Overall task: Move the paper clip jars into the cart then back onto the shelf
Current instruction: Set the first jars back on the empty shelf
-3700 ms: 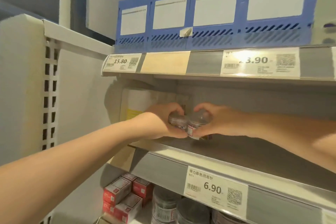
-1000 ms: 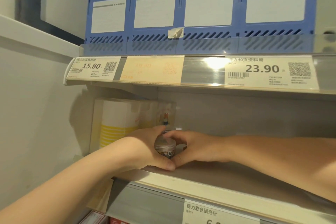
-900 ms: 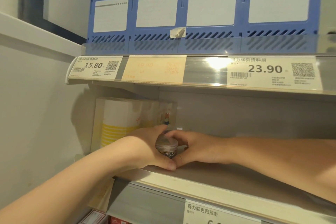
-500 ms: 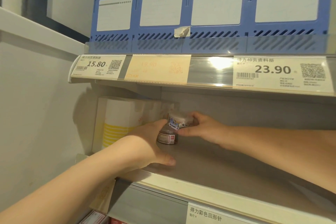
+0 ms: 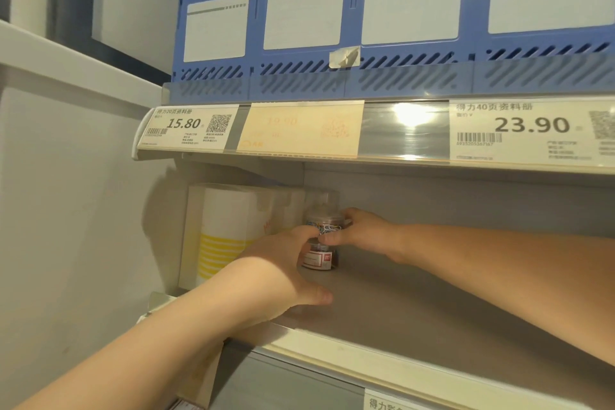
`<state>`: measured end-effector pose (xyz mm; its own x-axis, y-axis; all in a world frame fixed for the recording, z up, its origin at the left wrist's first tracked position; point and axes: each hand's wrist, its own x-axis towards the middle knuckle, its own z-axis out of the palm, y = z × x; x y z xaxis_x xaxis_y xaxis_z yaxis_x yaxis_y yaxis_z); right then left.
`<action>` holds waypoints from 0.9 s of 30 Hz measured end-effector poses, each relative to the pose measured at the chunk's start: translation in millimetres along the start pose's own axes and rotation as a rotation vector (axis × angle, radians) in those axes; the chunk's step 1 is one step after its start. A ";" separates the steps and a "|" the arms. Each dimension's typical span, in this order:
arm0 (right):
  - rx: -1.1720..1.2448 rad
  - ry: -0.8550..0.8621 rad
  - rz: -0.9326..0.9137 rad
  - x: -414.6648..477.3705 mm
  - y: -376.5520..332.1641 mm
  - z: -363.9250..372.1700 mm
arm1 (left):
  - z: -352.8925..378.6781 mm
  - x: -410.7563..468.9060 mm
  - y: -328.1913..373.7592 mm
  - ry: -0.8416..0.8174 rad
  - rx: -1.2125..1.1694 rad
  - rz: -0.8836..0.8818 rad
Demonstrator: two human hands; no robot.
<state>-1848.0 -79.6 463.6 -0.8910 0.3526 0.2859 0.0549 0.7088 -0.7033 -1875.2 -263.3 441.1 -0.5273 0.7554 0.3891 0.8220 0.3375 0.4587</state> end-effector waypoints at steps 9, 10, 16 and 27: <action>0.051 0.031 -0.012 6.0 7.1 9.4 | 0.8 1.6 -1.4 0.015 -0.004 -0.008; 0.054 0.037 -0.016 6.1 8.2 9.5 | 0.9 1.4 -1.4 0.014 -0.006 -0.009; 0.018 0.096 -0.024 8.8 13.1 10.8 | 1.2 0.5 -0.6 0.019 -0.023 -0.014; -0.013 0.119 -0.044 7.0 18.5 7.7 | 0.2 -1.6 0.1 0.026 -0.038 -0.007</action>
<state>-1856.8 -68.8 447.6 -0.8330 0.3902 0.3923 0.0230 0.7329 -0.6800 -1874.3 -264.4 440.4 -0.5389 0.7379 0.4063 0.8098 0.3210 0.4911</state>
